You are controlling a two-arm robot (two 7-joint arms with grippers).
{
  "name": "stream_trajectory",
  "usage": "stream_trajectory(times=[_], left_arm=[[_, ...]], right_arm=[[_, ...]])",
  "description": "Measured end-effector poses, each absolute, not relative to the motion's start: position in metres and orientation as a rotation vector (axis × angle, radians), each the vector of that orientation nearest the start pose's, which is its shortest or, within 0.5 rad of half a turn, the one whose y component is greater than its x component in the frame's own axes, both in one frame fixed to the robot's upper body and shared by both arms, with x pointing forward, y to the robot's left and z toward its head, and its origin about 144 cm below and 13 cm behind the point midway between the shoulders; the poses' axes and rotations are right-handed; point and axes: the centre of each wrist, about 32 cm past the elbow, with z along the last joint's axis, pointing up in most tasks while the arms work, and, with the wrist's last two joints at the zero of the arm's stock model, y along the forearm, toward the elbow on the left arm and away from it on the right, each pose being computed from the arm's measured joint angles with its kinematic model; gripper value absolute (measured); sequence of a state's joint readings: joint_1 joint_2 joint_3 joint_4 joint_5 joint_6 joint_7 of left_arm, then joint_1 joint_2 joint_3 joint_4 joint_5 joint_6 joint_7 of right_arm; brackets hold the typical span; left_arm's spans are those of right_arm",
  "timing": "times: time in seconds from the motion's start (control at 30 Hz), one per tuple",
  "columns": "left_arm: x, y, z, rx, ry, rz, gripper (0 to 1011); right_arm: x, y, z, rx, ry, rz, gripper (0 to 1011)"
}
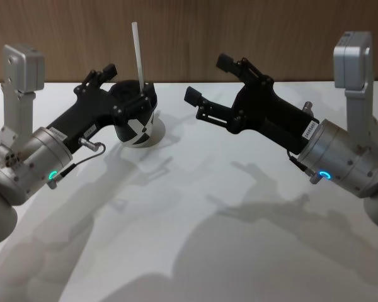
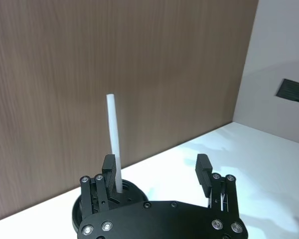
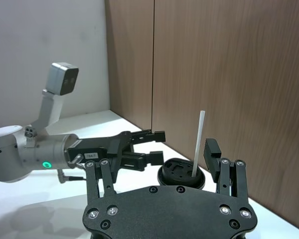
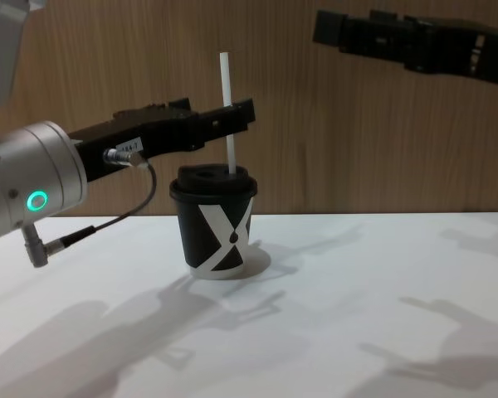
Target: Pick up the straw with one hand, pass it to the other hand, and insert it into the cup.
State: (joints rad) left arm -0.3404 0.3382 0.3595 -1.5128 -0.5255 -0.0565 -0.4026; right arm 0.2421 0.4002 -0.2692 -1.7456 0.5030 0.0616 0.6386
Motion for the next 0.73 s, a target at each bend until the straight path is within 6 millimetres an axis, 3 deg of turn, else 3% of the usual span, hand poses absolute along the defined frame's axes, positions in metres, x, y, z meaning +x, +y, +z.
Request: stream_trajectory(times=[0.73], left_arm=[[0.501, 0.215, 1.219, -0.18, -0.106, 0.833, 1002]], right_arm=[[0.497, -0.243, 1.26, 0.126, -0.141, -0.599, 1001]])
